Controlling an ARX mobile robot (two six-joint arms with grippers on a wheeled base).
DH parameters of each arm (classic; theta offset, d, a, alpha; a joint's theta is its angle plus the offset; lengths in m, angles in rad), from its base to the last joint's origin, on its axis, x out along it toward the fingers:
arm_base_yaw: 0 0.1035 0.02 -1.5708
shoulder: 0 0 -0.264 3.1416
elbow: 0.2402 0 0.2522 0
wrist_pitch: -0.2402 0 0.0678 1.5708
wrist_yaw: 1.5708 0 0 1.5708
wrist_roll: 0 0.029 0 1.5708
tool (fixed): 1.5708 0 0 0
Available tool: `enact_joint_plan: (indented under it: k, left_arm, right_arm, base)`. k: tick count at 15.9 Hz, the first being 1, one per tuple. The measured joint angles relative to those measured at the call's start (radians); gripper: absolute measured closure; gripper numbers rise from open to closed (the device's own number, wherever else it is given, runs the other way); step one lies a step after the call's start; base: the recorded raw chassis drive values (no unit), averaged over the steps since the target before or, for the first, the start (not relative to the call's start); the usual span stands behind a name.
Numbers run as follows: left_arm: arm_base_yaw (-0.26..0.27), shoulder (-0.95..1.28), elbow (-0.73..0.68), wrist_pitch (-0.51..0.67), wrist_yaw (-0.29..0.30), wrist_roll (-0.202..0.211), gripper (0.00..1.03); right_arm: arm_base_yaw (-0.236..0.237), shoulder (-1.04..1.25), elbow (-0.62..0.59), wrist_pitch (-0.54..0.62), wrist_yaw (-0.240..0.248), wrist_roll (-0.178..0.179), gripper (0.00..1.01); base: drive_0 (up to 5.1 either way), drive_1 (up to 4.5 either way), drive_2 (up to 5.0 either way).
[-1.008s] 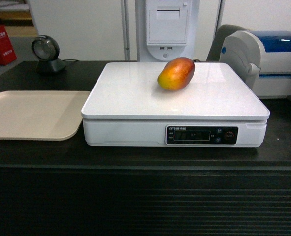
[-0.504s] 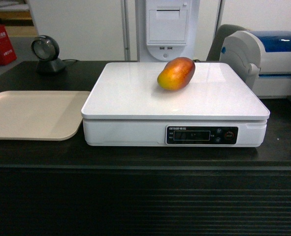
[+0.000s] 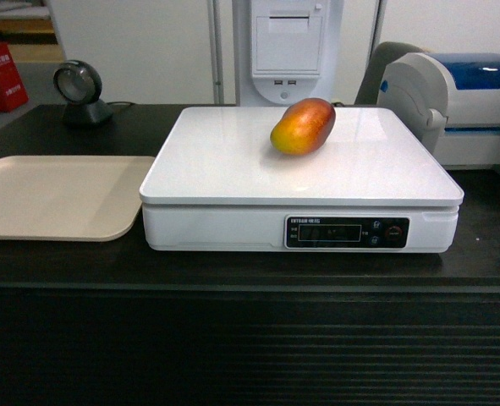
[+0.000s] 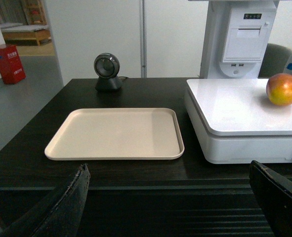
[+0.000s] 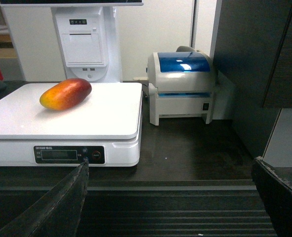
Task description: Place dark red mango on scale at checkout
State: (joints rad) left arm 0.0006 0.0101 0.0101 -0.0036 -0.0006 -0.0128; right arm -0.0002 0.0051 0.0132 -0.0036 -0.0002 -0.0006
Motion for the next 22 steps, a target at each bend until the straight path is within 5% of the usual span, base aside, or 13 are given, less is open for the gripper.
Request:
enact_joint_plan:
  k: [22]
  left_arm:
    - [0.0, 0.0, 0.0, 0.0, 0.0, 0.002, 0.05]
  right_arm:
    - [0.0, 0.0, 0.0, 0.0, 0.0, 0.0, 0.03]
  base:
    - [0.0, 0.0, 0.0]
